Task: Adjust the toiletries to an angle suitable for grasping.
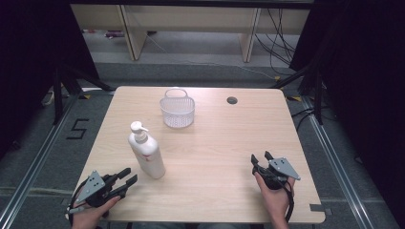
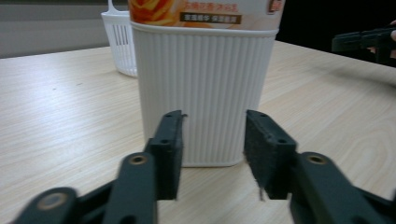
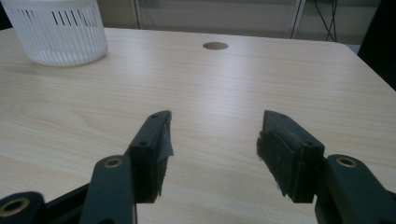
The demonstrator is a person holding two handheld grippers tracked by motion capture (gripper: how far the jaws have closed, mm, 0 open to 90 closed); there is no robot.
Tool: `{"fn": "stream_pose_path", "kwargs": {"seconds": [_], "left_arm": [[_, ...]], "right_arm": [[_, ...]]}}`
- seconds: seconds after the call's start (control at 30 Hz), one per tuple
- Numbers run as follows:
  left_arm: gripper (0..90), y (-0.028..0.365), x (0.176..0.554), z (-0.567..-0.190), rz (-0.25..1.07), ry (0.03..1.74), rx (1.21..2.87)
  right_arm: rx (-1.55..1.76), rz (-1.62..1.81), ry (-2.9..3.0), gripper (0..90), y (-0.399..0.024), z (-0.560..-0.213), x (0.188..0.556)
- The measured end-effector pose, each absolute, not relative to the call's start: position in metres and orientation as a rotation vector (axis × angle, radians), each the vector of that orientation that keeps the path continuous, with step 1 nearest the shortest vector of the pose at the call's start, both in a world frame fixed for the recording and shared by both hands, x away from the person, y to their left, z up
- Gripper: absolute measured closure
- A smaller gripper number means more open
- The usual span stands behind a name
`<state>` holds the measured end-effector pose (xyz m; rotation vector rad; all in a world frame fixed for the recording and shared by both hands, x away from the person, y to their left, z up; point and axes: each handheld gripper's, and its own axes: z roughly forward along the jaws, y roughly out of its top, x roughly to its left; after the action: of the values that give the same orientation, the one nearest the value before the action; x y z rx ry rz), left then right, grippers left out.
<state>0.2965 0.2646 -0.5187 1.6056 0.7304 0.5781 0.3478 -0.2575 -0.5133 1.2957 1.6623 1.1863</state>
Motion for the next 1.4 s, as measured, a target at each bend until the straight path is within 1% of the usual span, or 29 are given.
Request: {"fn": "stream_pose_path", "kwargs": {"seconds": [0.03,0.07,0.13,0.17,0.23,0.27,0.3,0.37,0.4,0.5,0.53,0.6,0.63,0.7,1.1,1.2,1.23,1.3,1.4], "left_arm": [[69.0,0.264,0.295,-0.517,0.580,0.731,1.601],[72.8,0.262,0.292,-0.514,0.573,0.757,1.601],[79.0,0.260,0.291,-0.513,0.567,0.751,1.591],[81.7,0.254,0.288,-0.509,0.564,0.774,1.591],[85.1,0.247,0.292,-0.507,0.567,0.740,1.588],[86.5,0.244,0.291,-0.505,0.566,0.770,1.596],[87.5,0.241,0.293,-0.504,0.569,0.763,1.596],[88.8,0.237,0.297,-0.502,0.565,0.759,1.582],[89.0,0.235,0.297,-0.500,0.560,0.791,1.584],[89.1,0.231,0.304,-0.497,0.561,0.763,1.569],[89.1,0.230,0.302,-0.496,0.558,0.799,1.577],[89.1,0.227,0.307,-0.496,0.559,0.767,1.576],[89.1,0.226,0.306,-0.495,0.553,0.788,1.579],[89.1,0.224,0.308,-0.494,0.556,0.776,1.584],[89.1,0.203,0.323,-0.491,0.534,0.776,1.609],[89.1,0.198,0.328,-0.492,0.529,0.776,1.598],[89.0,0.198,0.328,-0.492,0.536,0.781,1.608],[88.2,0.196,0.328,-0.495,0.530,0.776,1.591],[84.2,0.199,0.321,-0.495,0.539,0.782,1.589]], "right_arm": [[1.329,1.202,1.643,45.7,-0.255,-0.514,0.346],[1.272,1.184,1.647,47.5,-0.257,-0.514,0.348],[1.293,1.192,1.654,52.9,-0.255,-0.514,0.347],[1.290,1.198,1.661,55.5,-0.254,-0.514,0.347],[1.310,1.181,1.658,60.8,-0.252,-0.514,0.346],[1.290,1.161,1.676,63.2,-0.253,-0.513,0.347],[1.318,1.177,1.667,65.4,-0.251,-0.514,0.347],[1.281,1.172,1.685,68.0,-0.252,-0.514,0.349],[1.274,1.166,1.681,68.8,-0.252,-0.514,0.349],[1.311,1.154,1.684,69.1,-0.251,-0.513,0.347],[1.305,1.168,1.674,69.0,-0.252,-0.514,0.348],[1.295,1.167,1.669,68.9,-0.253,-0.514,0.349],[1.333,1.188,1.661,68.9,-0.250,-0.514,0.348],[1.290,1.166,1.669,68.6,-0.252,-0.514,0.349],[1.334,1.173,1.663,67.3,-0.250,-0.514,0.347],[1.290,1.173,1.672,66.4,-0.252,-0.514,0.348],[1.330,1.174,1.660,66.2,-0.250,-0.514,0.346],[1.291,1.166,1.663,65.3,-0.252,-0.514,0.348],[1.287,1.167,1.669,62.9,-0.253,-0.513,0.348]]}}
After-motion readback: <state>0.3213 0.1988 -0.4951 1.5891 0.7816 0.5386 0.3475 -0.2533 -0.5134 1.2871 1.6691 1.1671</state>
